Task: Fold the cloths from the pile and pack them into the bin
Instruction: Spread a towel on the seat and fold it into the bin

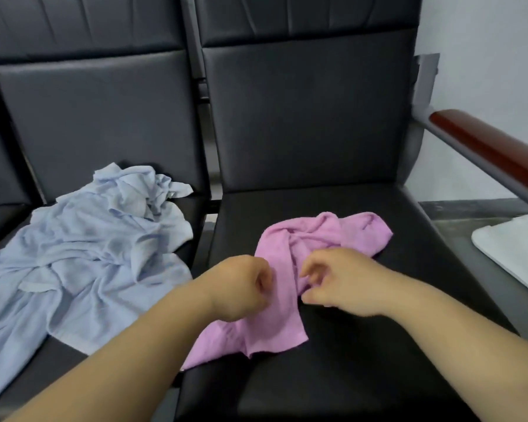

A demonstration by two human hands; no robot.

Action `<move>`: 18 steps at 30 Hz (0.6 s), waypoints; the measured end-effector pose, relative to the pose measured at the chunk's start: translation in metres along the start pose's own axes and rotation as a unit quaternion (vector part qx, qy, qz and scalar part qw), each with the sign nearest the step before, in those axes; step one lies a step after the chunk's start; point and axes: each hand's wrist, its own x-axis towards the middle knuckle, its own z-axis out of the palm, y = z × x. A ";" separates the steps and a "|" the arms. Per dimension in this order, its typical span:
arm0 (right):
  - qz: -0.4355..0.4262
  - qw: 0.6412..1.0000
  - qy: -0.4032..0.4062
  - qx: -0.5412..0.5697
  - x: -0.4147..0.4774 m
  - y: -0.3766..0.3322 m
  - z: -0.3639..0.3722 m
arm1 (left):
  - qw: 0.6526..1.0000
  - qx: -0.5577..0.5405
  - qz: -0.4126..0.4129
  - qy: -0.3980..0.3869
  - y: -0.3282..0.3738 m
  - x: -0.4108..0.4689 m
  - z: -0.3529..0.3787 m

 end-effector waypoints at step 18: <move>-0.043 0.904 0.048 0.423 0.028 -0.013 -0.007 | 0.984 -0.119 0.031 0.129 -0.012 0.004 0.018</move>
